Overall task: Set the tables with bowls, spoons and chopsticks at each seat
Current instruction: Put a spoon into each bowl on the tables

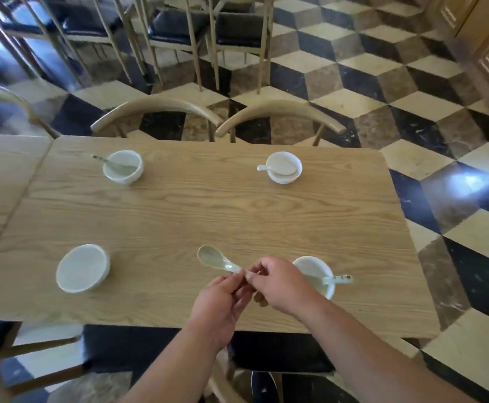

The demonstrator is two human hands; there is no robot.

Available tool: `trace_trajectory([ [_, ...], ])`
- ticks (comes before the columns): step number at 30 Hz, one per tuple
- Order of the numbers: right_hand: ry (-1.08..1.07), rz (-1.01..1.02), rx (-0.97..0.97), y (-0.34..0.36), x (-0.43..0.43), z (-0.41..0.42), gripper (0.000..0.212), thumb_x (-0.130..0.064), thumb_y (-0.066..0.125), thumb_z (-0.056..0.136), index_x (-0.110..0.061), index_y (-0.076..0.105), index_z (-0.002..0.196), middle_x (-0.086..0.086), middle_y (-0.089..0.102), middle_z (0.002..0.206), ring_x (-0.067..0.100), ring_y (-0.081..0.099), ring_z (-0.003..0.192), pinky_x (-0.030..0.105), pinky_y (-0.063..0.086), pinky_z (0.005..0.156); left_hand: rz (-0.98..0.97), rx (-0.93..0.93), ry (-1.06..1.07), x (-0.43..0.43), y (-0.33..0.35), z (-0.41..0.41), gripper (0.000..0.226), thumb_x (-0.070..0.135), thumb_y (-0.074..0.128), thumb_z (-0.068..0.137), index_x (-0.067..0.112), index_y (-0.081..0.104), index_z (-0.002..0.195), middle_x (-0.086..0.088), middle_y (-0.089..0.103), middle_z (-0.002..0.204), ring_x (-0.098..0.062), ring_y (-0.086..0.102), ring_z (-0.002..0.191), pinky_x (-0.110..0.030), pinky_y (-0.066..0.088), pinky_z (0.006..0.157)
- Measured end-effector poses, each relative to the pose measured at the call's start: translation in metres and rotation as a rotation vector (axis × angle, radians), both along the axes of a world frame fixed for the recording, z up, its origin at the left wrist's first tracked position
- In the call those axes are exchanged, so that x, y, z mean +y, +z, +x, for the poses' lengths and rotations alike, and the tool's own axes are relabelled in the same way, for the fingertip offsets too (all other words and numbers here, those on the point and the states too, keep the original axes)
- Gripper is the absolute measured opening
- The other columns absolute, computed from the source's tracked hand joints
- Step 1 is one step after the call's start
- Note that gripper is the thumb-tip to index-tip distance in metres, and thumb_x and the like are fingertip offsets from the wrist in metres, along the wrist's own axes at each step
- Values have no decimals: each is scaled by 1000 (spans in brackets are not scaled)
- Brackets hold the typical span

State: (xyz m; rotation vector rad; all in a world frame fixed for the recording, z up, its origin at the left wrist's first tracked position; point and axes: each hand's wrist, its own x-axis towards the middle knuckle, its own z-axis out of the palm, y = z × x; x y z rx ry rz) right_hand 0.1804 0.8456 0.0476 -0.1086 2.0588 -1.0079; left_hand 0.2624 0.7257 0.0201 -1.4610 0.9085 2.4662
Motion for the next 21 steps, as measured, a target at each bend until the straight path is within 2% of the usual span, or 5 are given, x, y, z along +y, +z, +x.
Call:
trace_trajectory([
  [6, 70, 22, 21, -6, -150, 48, 15, -26, 70, 101, -13, 74, 94, 7, 79, 82, 19, 70, 65, 44, 64, 70, -53, -3, 127, -127, -4, 61, 26, 18, 68, 105, -4, 72, 119, -14, 76, 97, -17, 69, 78, -27, 64, 69],
  [10, 112, 78, 47, -19, -241, 81, 18, -27, 69, 99, -15, 74, 87, 9, 81, 79, 34, 78, 74, 51, 64, 72, -89, -37, 181, -199, -16, 96, 26, 23, 61, 109, 2, 77, 115, -11, 81, 94, -18, 75, 75, -28, 60, 64],
  [15, 130, 190, 72, -47, -315, 87, 19, -32, 68, 90, -16, 69, 80, 2, 79, 74, 29, 78, 75, 52, 66, 79, 5, -37, 280, -254, -35, 105, 24, 16, 61, 108, 0, 78, 111, -13, 83, 94, -20, 78, 78, -34, 63, 82],
  [18, 168, 272, 85, -52, -338, 80, 16, -28, 69, 95, -19, 71, 82, 2, 79, 79, 28, 77, 76, 44, 66, 78, 48, -87, 315, -266, -43, 98, 22, 16, 64, 106, 0, 80, 107, -9, 82, 84, -16, 76, 66, -30, 61, 71],
  [21, 212, 330, 68, -59, -346, 74, 22, -21, 68, 97, -20, 70, 75, 1, 74, 71, 25, 70, 66, 44, 64, 78, 94, -109, 330, -267, -46, 96, 20, 13, 66, 105, 0, 80, 107, -9, 81, 83, -16, 76, 62, -29, 62, 67],
])
